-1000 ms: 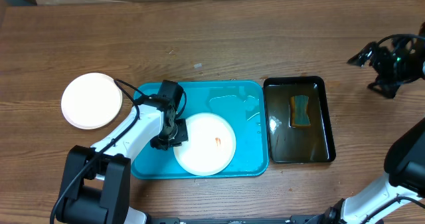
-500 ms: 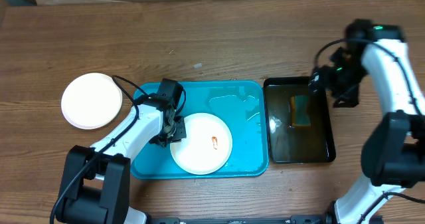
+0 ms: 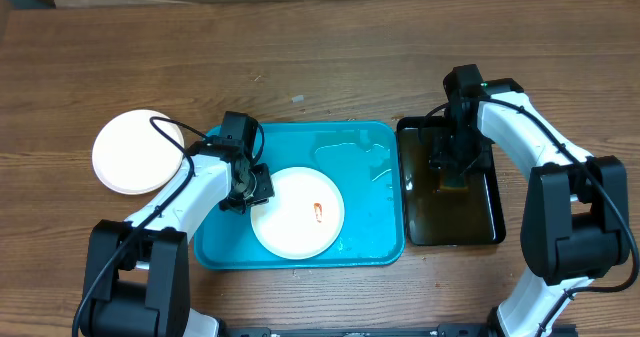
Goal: Clean dirty plates on tray and stack at the side
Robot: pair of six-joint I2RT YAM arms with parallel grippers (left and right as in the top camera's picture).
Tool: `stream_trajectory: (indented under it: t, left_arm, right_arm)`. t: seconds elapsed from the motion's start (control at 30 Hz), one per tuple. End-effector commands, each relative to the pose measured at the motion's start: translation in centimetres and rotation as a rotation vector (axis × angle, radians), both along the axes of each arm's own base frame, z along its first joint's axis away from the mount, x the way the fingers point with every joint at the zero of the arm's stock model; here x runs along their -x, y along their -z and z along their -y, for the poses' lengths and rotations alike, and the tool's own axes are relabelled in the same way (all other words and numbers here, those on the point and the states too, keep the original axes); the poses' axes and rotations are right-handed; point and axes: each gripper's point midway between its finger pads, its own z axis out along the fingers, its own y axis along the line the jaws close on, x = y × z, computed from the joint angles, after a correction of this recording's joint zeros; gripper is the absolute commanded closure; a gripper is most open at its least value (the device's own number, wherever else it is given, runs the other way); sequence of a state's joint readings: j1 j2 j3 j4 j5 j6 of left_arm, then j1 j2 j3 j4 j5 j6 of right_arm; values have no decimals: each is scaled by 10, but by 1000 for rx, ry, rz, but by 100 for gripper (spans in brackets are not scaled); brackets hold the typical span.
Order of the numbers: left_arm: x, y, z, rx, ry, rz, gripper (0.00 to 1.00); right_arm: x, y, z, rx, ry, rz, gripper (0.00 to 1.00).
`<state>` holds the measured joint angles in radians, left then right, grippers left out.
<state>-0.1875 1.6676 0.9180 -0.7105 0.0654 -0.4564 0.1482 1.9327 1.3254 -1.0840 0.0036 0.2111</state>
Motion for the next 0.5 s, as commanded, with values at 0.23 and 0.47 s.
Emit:
stream_trajectory:
  t: [0.23,0.47]
  left_arm:
    - [-12,-5,14,85,-6,34,76]
    - [-16,-5,16,96,-14,47,68]
  right_arm:
    - [0,11,3,9,8,43,31]
    - [-9,13,2,2,8,79,96]
